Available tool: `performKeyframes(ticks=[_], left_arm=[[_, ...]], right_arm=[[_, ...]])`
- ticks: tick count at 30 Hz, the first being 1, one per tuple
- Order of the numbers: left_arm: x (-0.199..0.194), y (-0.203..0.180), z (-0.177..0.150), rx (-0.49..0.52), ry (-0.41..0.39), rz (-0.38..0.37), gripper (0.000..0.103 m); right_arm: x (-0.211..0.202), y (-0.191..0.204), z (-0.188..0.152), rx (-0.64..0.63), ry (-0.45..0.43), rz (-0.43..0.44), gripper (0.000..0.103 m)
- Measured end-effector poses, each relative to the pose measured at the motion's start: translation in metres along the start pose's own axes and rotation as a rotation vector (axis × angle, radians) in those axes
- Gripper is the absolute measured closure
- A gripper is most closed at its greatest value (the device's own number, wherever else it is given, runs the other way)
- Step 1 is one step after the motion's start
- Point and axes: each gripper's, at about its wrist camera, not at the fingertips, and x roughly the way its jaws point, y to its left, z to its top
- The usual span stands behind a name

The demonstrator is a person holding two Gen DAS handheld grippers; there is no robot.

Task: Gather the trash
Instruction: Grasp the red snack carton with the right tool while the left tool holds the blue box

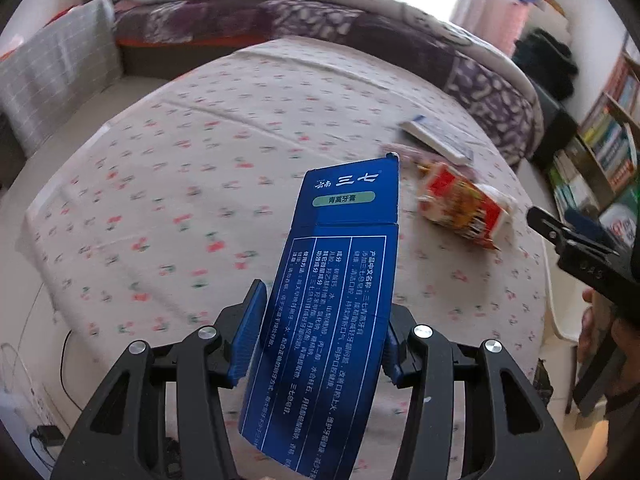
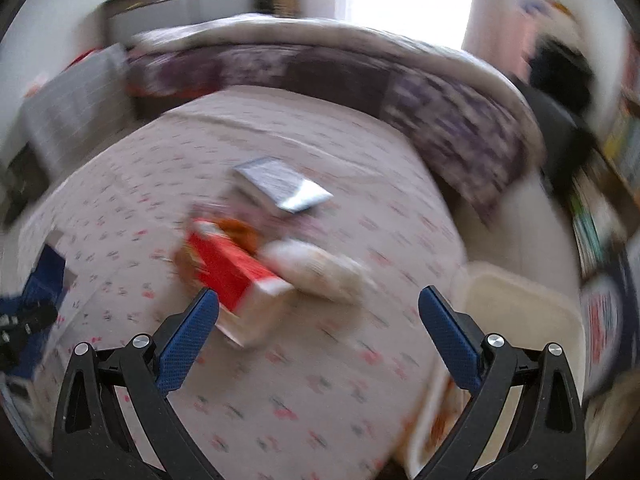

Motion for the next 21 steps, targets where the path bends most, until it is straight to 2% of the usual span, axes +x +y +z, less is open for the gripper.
performKeyframes(ticks=[4,7,11,14,17,21], left_arm=[[-0.007,0.023,0.001,-0.041,-0.015,0.013,0.053],[-0.009,0.034,0.003,-0.055,-0.021,0.017,0.053],[-0.009,0.045,0.004,-0.077,-0.026,0.016,0.053],[-0.008,0.053,0.005,-0.094,-0.028,0.013,0.053],[-0.007,0.059,0.007,-0.111,-0.036,0.012,0.053],[-0.012,0.068,0.013,-0.15,-0.066,0.018,0.053]], right_arm=[[0.021,0.037,0.013,-0.21,0.03,0.101,0.007],[0.04,0.056,0.017,-0.349,0.076,0.092,0.007],[0.058,0.063,0.019,-0.423,0.123,0.102,0.009],[0.067,0.063,0.016,-0.417,0.166,0.15,0.041],[0.064,0.059,0.02,-0.341,0.146,0.189,0.052],[0.056,0.062,0.028,-0.255,0.105,0.207,0.059]])
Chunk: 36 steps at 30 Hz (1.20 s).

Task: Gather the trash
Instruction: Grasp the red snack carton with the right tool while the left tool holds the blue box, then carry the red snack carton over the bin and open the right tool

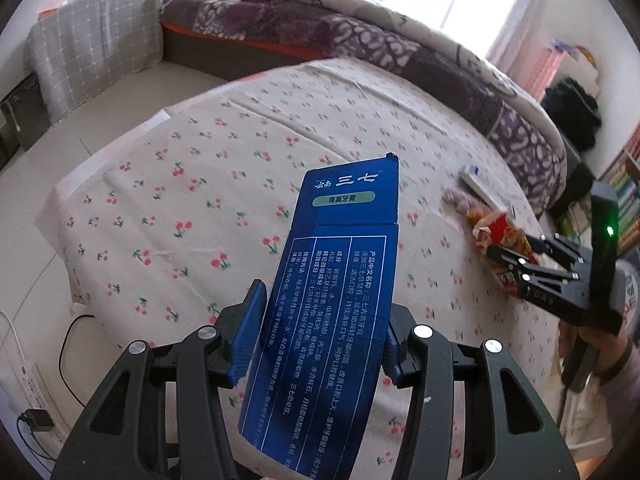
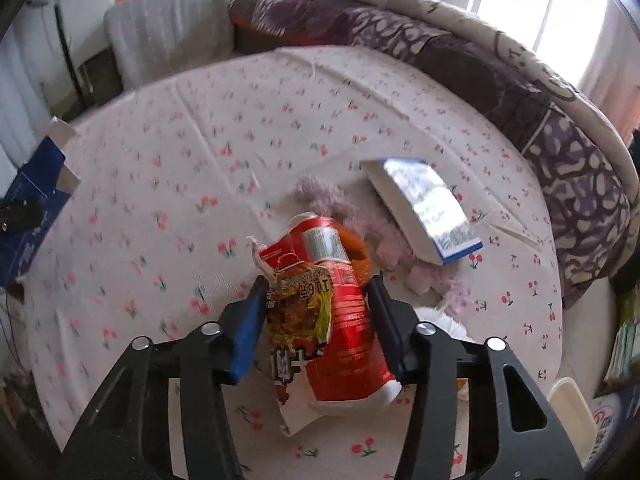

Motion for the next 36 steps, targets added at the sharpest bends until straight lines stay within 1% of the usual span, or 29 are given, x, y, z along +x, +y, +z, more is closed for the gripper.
performKeyframes(ticks=[3,8,12,14,16,19,24,30,36], left_arm=[[-0.007,0.004,0.008,-0.029,-0.041,0.02,0.053],[-0.023,0.005,0.021,-0.064,-0.121,0.071,0.053],[-0.031,0.002,0.024,-0.086,-0.167,0.114,0.053],[-0.034,-0.001,0.023,-0.087,-0.183,0.136,0.053],[-0.036,-0.006,0.021,-0.084,-0.2,0.157,0.053],[-0.037,-0.014,0.016,-0.085,-0.215,0.178,0.053],[-0.035,-0.026,0.006,-0.088,-0.213,0.181,0.053],[-0.034,-0.041,-0.003,-0.075,-0.202,0.179,0.053],[-0.035,-0.056,-0.008,-0.051,-0.201,0.167,0.053]], right_arm=[[-0.013,0.008,0.009,0.051,-0.058,0.016,0.063],[-0.037,0.019,0.024,0.128,-0.163,0.049,0.063],[-0.055,0.024,0.026,0.204,-0.225,0.068,0.063],[-0.063,0.027,0.023,0.239,-0.249,0.055,0.063],[-0.071,0.03,0.018,0.263,-0.267,0.018,0.063],[-0.078,0.032,0.011,0.293,-0.273,-0.02,0.062],[-0.084,0.033,-0.004,0.323,-0.249,-0.078,0.061],[-0.093,0.031,-0.019,0.353,-0.229,-0.117,0.061],[-0.102,0.022,-0.03,0.384,-0.229,-0.128,0.061]])
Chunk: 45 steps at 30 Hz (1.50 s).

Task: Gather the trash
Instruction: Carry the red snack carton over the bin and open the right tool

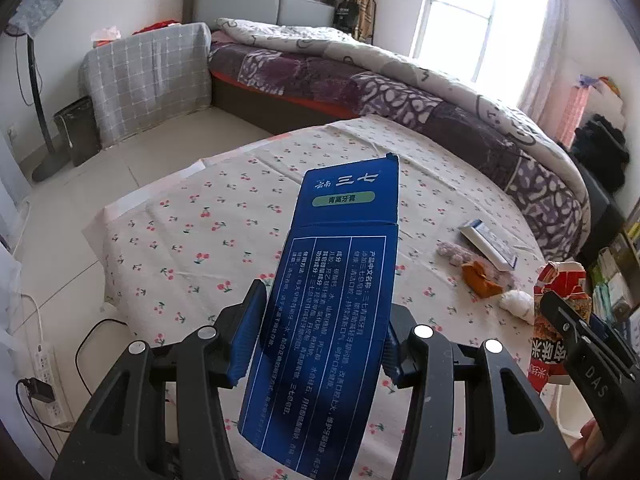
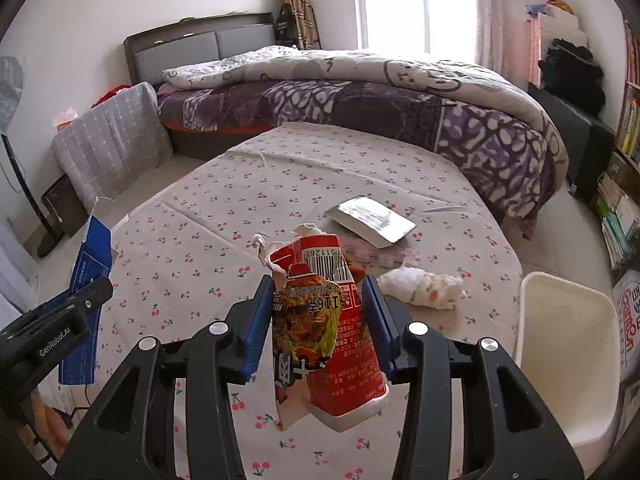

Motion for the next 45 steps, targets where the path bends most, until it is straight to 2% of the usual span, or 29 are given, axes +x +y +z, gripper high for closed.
performKeyframes(ticks=[11,24,40,45], left_arm=[[-0.007,-0.032,-0.008,0.056,0.004,-0.034,0.053],[-0.01,-0.088,-0.024,0.164,0.023,-0.088,0.053],[-0.008,-0.173,-0.047,0.306,0.071,-0.181,0.053],[-0.008,-0.202,-0.053,0.354,0.09,-0.219,0.053]], right_arm=[[-0.014,-0.036,-0.008,0.061,-0.008,-0.037,0.06],[-0.027,-0.107,-0.023,0.184,-0.005,-0.125,0.059],[-0.04,-0.226,-0.053,0.406,0.024,-0.325,0.056],[-0.045,-0.256,-0.063,0.465,0.033,-0.388,0.047]])
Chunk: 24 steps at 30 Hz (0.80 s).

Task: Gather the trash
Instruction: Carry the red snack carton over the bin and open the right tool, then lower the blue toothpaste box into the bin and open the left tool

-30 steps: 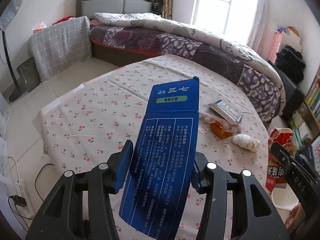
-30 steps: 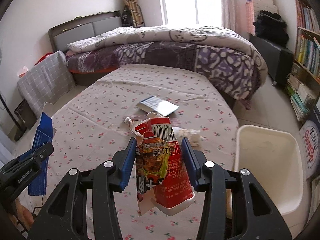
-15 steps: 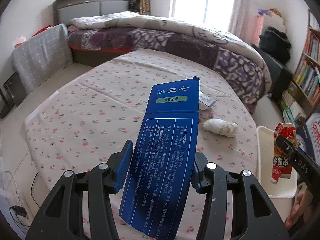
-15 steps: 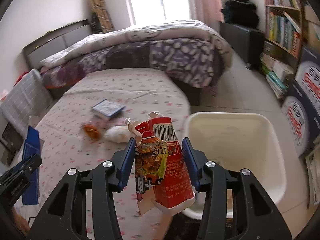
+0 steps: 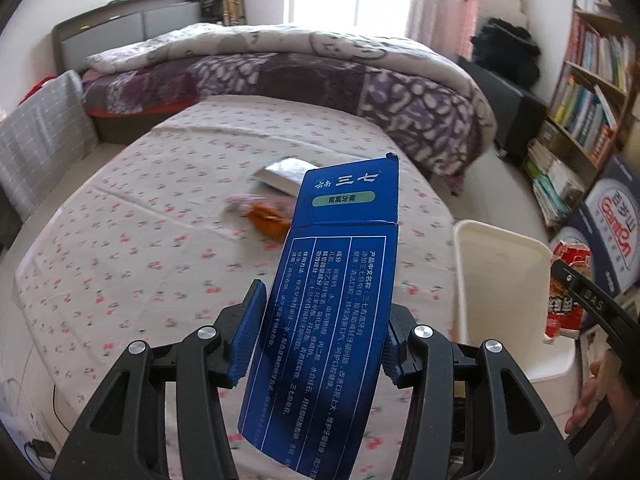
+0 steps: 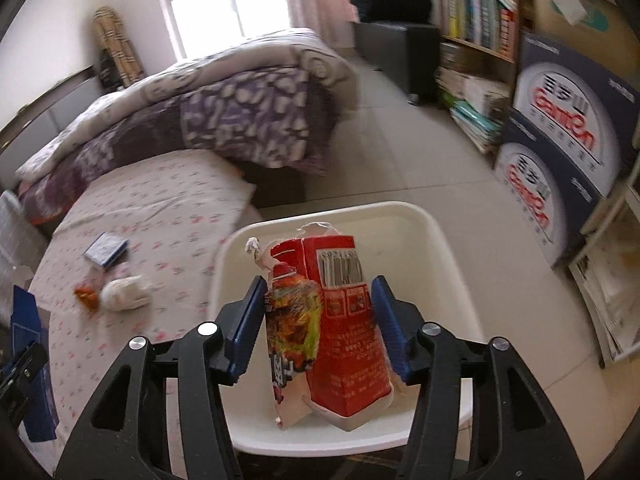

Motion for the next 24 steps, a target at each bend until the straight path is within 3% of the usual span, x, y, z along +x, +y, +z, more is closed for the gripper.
performKeyframes(ticks=[5,9,24], left_arm=[[0.007,-0.034,0.007,0.043,0.016,-0.048,0.053],[0.012,-0.06,0.012,0.073,0.027,-0.083,0.053],[0.037,-0.161,0.023,0.179,0.093,-0.209,0.052]], right_arm=[[-0.001,-0.027,0.005,0.051,-0.017,-0.052,0.024],[-0.002,-0.048,0.006,0.089,-0.03,-0.089,0.016],[0.002,-0.121,0.003,0.2,-0.019,-0.194,0.011]])
